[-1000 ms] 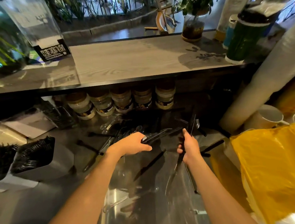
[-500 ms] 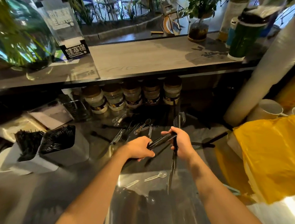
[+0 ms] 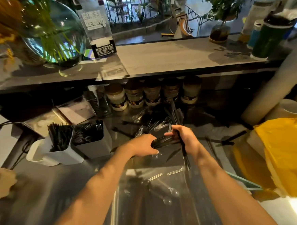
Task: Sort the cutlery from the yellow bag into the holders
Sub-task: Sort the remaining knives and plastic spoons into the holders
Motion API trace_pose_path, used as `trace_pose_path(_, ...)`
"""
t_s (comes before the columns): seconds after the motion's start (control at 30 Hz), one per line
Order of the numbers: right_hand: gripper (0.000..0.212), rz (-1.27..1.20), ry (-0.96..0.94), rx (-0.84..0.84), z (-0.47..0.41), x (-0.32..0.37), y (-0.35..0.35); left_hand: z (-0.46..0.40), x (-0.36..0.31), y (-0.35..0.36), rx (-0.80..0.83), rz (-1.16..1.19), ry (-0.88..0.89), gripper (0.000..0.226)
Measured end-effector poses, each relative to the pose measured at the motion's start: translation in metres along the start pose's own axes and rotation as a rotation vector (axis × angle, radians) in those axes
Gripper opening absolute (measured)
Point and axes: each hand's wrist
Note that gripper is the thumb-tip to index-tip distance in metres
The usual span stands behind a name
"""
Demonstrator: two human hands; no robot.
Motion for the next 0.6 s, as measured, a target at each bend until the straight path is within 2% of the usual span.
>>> trace_pose_path(0.17, 0.026, 0.070, -0.027, -0.023, 0.002, -0.010, 0.043, 0.008, 0.015, -0.004, -0.028, -0.012, 0.011, 0.021)
trace_pose_path(0.3, 0.030, -0.054, -0.023, -0.008, 0.002, -0.013, 0.066, 0.018, 0.030, -0.002, -0.086, 0.080, 0.037, 0.023)
trace_pose_path(0.47, 0.037, -0.143, -0.018, -0.026, 0.003, -0.022, 0.073, 0.028, 0.061, -0.015, -0.016, 0.089, 0.042, 0.021)
trace_pose_path(0.53, 0.035, -0.076, -0.007, -0.063, 0.009, -0.030, 0.069, 0.030, 0.076, -0.018, -0.035, 0.195, 0.020, 0.021)
trace_pose_path(0.6, 0.028, 0.035, -0.011, -0.080, 0.013, -0.041, 0.067, 0.031, 0.086, -0.021, -0.076, 0.416, -0.009, 0.020)
Point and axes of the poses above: each hand's wrist, its own z-axis away from the middle knuckle, its own y-axis out of the palm, x = y × z, and after that the axes turned 8 degrees about -y, right-handed
